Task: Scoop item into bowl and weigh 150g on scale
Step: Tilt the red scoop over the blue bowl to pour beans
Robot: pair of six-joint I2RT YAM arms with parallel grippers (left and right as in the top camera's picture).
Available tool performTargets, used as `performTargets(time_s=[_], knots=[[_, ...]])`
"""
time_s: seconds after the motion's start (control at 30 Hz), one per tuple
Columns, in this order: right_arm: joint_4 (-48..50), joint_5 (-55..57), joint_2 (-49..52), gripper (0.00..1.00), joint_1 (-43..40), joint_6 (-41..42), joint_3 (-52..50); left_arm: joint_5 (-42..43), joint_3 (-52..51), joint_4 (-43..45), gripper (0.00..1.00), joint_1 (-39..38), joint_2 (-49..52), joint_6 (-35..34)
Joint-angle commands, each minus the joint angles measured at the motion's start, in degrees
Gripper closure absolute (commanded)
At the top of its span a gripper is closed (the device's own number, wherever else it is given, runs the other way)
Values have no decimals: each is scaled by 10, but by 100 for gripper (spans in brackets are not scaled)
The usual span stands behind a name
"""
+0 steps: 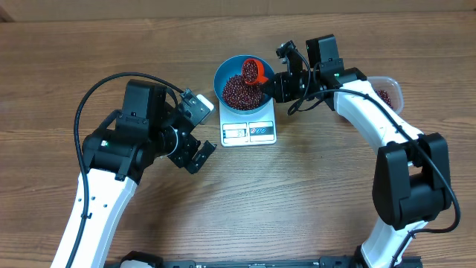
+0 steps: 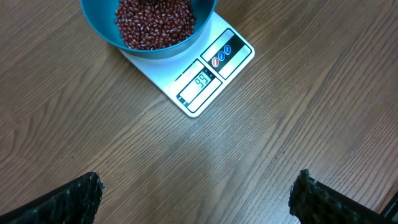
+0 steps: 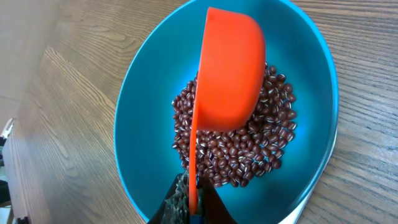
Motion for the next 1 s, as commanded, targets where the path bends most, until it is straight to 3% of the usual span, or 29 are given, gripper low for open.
performTargets(time_s=[0.0,0.3,0.77,0.97], knots=[[-7,1,-22,96,0,-35,3,0,15,0,0,-1,3,0],[-19,9,-62,96,8,-59,3,0,15,0,0,-1,3,0],[-45,142,-92,96,52,-89,3,0,15,0,0,-1,3,0],[-45,145,-94,96,59,-93,3,0,15,0,0,-1,3,0]])
